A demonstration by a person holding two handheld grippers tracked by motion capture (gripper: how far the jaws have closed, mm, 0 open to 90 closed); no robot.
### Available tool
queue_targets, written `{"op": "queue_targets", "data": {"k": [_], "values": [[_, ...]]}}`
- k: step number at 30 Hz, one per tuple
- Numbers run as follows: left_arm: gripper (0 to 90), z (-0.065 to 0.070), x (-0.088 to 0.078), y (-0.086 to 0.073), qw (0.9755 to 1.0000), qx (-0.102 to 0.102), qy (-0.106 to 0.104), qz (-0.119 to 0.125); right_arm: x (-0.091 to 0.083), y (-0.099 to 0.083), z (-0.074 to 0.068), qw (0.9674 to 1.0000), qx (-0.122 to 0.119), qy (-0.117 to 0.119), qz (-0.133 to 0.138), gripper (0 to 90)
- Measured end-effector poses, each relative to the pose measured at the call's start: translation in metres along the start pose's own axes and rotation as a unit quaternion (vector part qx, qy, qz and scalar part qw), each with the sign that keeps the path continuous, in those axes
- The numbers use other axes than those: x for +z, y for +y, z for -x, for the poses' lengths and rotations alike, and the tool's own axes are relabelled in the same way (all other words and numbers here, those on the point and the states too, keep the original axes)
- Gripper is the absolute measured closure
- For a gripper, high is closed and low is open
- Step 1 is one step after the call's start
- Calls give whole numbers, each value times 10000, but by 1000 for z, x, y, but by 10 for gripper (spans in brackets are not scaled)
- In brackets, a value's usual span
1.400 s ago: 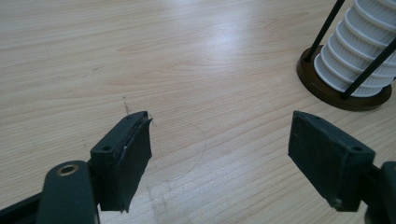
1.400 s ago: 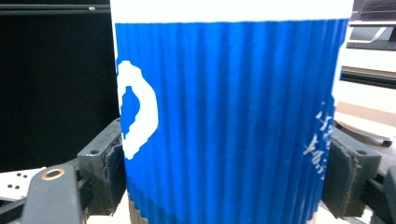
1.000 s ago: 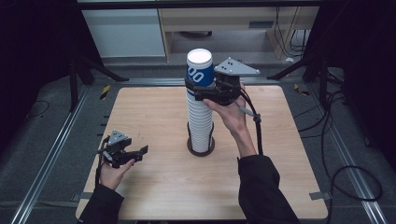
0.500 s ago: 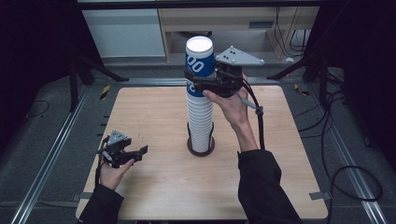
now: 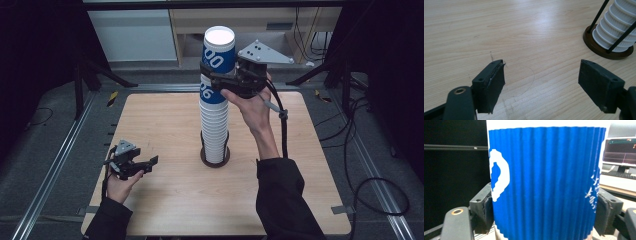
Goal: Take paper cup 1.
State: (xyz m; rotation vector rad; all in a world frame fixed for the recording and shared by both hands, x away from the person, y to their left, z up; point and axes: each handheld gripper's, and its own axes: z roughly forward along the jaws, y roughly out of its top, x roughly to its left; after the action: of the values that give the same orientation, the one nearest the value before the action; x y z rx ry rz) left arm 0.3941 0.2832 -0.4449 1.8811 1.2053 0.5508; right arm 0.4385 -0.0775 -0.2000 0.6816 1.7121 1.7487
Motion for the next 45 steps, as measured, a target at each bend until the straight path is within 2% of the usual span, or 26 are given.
{"op": "queue_targets", "data": {"k": [1,4,8,11,14,15,17,19,23,24,25,26,27,41,45], "values": [[208,0,0,0,10000,0,1,-1,-5,3,1,10000,18,-12,93,212],[209,0,0,0,10000,-6,-8,10,-11,6,2,9999,2,-46,148,212],[211,0,-1,0,10000,6,-20,17,-25,8,9,9997,-85,-187,142,212],[213,1,-1,1,10000,17,-30,9,-43,3,19,9993,-100,-339,97,211],[213,2,-1,1,10000,59,-32,-20,-52,-2,22,9993,-71,-357,65,211],[213,3,-2,1,10000,59,-32,-2,-61,-7,25,9990,-129,-437,-7,211],[213,4,-2,2,10000,57,-50,16,-66,-9,27,9989,-128,-454,-33,211],[215,4,-3,2,10000,76,-58,21,-78,-19,32,9985,-124,-523,-133,211],[216,5,-3,3,9999,81,-58,23,-89,-33,37,9981,-93,-553,-246,211],[215,5,-3,2,9999,92,-62,15,-91,-38,37,9981,-70,-536,-305,211],[216,5,-3,2,9999,91,-65,20,-95,-50,37,9967,-122,-596,-532,211],[216,5,-3,2,9999,91,-65,20,-95,-50,37,9967,-122,-596,-532,211],[217,5,-3,3,9999,83,-69,17,-98,-61,38,9966,-93,-544,-612,211],[221,6,-2,2,9999,126,-115,-21,-120,-104,43,9952,62,-436,-877,210],[218,8,-2,3,9998,162,-149,-40,-130,-123,45,9941,149,-376,-1007,209]]}}
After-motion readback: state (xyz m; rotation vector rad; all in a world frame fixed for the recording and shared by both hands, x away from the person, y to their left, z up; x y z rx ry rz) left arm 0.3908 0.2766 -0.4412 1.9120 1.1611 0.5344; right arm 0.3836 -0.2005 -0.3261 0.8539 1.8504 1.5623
